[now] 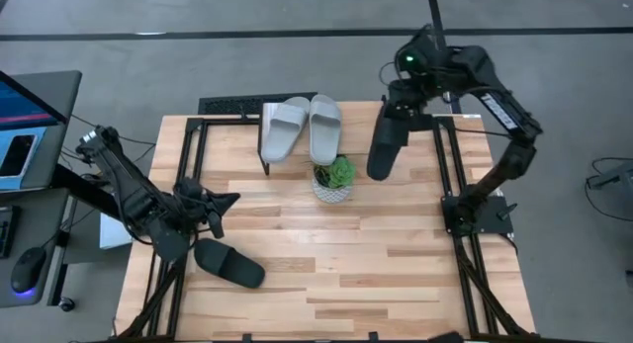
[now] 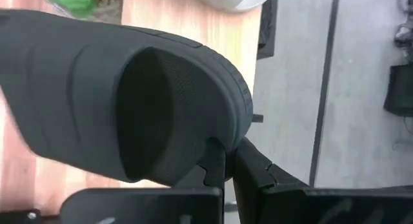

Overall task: Pick and place slides into the shelf
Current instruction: Put the right black slide on the shelf

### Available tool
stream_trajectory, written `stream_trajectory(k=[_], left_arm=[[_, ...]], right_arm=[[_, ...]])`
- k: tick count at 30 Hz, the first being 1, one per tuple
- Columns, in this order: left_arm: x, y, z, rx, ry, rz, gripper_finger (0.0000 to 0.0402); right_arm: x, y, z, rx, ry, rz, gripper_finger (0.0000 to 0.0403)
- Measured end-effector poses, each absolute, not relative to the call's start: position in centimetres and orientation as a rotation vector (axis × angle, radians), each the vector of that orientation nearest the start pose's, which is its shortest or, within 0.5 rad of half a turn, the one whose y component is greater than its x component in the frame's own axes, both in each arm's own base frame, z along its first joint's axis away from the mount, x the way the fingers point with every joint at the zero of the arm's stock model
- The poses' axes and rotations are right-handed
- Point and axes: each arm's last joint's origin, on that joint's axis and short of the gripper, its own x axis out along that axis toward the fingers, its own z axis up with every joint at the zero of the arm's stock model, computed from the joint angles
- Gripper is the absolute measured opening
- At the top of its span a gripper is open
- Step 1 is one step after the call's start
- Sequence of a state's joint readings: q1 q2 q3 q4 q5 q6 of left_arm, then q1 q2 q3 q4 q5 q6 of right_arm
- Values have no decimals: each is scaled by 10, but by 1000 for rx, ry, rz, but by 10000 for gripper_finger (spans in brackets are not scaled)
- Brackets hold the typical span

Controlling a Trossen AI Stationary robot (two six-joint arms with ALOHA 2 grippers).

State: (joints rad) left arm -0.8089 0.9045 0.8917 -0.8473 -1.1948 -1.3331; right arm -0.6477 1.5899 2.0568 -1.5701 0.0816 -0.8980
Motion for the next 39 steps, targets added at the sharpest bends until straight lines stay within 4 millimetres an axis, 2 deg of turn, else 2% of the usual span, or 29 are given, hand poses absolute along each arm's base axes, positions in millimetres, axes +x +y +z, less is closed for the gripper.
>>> stream_trajectory(k=[8, 13, 22, 32, 39], left_arm=[[112, -79, 319, -577, 168, 504, 0], [104, -71, 325, -581, 174, 470, 0], [94, -62, 330, -591, 194, 414, 0], [93, -61, 330, -577, 210, 403, 0], [92, -60, 330, -586, 221, 388, 0]], right_arm=[[226, -185, 423, -455, 1387, -120, 0], [232, -195, 428, -475, 1386, -164, 0], [243, -198, 446, -543, 1312, -197, 0], [249, -204, 439, -553, 1344, -178, 0], [261, -219, 422, -535, 1408, -169, 0]])
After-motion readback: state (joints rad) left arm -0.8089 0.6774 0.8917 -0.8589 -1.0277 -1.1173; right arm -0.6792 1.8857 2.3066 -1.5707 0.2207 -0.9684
